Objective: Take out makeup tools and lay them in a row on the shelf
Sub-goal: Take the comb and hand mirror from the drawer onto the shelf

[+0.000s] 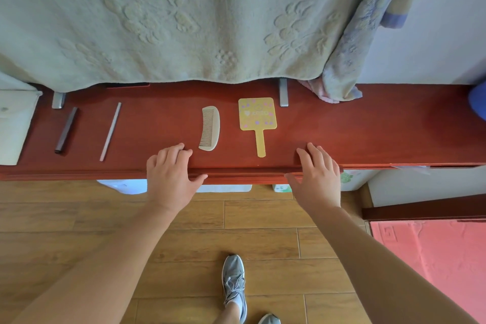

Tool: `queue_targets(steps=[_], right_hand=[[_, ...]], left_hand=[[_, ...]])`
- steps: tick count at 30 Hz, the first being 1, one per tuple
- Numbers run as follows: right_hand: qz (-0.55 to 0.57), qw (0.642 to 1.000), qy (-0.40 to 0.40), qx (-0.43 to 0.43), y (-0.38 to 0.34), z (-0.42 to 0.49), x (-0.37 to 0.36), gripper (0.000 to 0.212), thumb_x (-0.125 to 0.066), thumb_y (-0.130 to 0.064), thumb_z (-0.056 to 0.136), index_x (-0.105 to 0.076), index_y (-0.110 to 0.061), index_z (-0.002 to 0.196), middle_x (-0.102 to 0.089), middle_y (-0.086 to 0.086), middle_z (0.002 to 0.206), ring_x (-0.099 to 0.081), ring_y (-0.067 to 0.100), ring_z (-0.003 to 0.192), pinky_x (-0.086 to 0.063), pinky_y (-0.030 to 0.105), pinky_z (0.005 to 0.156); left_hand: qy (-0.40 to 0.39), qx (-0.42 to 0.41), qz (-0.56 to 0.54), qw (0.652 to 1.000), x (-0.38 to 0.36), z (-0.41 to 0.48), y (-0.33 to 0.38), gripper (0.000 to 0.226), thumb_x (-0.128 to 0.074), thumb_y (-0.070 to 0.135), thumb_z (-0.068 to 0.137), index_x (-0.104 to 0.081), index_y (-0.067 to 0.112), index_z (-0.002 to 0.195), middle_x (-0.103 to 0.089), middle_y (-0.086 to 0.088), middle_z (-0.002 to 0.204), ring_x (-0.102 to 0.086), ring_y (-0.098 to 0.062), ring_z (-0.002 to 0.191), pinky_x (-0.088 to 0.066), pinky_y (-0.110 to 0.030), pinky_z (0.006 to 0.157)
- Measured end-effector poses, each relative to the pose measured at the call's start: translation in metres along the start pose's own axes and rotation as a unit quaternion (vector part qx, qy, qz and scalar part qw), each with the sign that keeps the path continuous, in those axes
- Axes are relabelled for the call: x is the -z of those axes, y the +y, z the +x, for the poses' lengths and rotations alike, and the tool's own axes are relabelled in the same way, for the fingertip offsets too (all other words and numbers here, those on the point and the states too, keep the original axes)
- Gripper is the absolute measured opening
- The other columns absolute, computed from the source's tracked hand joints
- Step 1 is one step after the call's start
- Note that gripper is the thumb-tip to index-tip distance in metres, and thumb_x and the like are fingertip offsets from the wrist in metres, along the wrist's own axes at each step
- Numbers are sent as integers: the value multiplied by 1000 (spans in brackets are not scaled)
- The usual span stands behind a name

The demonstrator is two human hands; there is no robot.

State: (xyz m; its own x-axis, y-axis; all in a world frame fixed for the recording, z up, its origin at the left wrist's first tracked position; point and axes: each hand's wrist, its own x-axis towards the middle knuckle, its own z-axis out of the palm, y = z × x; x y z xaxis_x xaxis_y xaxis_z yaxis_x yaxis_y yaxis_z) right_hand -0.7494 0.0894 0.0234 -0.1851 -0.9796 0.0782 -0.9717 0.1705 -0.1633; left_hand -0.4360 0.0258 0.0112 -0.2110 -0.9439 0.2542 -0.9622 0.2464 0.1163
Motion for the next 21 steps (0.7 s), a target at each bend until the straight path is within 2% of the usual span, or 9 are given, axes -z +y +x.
queue_targets(steps=[5, 11, 14, 18, 21], right_hand=[[-10, 997, 72, -10, -3, 7, -11, 49, -80, -33, 75, -63, -10, 114, -60, 14, 125, -52, 36, 120, -41, 50, 94], [-29, 996, 83, -4, -1, 9, -17, 52, -83, -32, 70, -63, -10, 112, -60, 13, 122, -52, 36, 118, -39, 48, 91], [-25, 998, 65, -9, -2, 10, -13, 52, -83, -33, 71, -62, -11, 113, -59, 13, 123, -52, 36, 117, -40, 49, 91], [-11, 999, 11, -32, -8, 13, 1, 50, -81, -34, 73, -60, -14, 115, -57, 11, 124, -52, 34, 113, -42, 49, 92], [-18, 998, -49, -24, -11, 14, 19, 54, -73, -33, 78, -54, -16, 126, -48, 8, 135, -44, 31, 123, -39, 45, 100]], left_hand=[[43, 2, 13, 999, -12, 6, 2, 52, -88, 44, 63, -68, 10, 97, -65, -8, 109, -57, -32, 95, -42, -47, 83], [56, -12, 18, 998, -19, 7, -2, 51, -88, 44, 61, -68, 10, 94, -66, -8, 106, -57, -31, 92, -42, -46, 81], [34, -5, 15, 999, -14, 9, 0, 51, -89, 43, 61, -68, 10, 94, -66, -8, 106, -57, -32, 92, -42, -46, 81], [-32, 28, 11, 999, 2, 11, 11, 52, -89, 40, 63, -65, 10, 99, -62, -8, 111, -56, -33, 99, -44, -46, 83], [-94, 43, 10, 995, 19, 9, 17, 70, -89, 45, 62, -61, 9, 115, -57, -10, 124, -54, -32, 114, -47, -47, 91]])
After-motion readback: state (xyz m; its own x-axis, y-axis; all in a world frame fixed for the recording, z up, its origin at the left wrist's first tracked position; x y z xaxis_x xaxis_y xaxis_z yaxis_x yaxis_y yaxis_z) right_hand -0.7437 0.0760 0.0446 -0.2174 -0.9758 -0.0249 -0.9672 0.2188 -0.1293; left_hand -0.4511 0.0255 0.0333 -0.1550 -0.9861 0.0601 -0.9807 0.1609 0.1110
